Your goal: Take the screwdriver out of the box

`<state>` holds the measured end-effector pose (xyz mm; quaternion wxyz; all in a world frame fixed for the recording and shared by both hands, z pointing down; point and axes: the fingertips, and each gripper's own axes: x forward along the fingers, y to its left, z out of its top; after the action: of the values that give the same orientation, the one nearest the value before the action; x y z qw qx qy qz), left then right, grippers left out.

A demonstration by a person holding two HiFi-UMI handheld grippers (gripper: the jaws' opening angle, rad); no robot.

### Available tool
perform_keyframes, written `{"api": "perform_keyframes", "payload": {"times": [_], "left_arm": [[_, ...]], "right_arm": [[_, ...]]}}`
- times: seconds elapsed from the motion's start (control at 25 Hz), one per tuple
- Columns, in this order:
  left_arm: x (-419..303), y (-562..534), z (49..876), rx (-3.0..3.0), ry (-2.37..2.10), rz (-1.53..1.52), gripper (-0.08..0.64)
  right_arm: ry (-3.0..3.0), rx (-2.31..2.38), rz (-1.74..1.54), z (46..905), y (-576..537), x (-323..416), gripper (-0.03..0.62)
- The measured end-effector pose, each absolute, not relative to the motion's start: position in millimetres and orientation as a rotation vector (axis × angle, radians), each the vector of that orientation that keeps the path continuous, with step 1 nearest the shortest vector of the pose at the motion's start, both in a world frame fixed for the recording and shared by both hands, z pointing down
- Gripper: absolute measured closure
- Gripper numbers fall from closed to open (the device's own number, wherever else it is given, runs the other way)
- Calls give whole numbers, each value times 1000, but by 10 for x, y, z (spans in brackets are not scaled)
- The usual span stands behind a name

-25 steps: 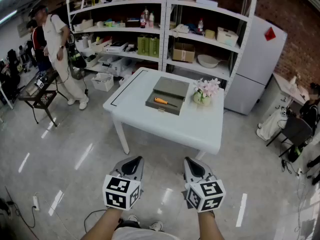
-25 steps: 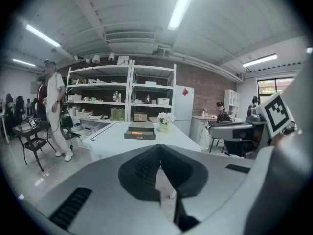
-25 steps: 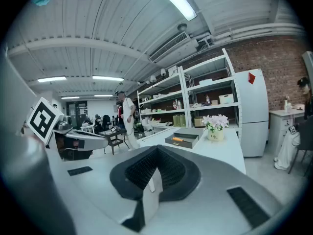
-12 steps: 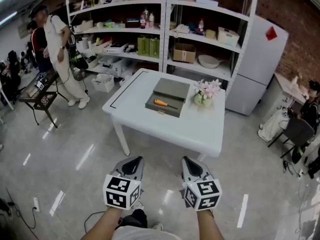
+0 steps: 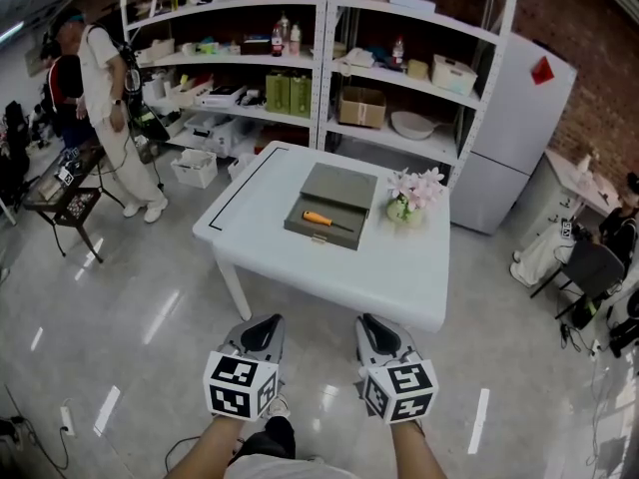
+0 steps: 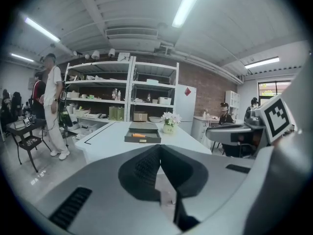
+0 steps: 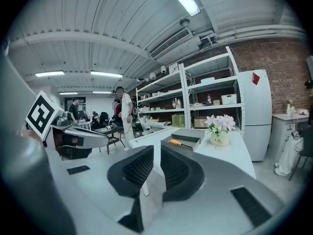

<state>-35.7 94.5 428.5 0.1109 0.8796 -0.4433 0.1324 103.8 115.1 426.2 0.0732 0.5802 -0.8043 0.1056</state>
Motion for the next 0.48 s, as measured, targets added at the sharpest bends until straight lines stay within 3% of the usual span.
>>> {"api": "perform_keyframes", "payload": {"times": [0.48], "left_arm": [[-498,-141,4329,2581,-1235,386,555]], "right_arm": [[-2347,1795,343,4302,142,945,508]]}}
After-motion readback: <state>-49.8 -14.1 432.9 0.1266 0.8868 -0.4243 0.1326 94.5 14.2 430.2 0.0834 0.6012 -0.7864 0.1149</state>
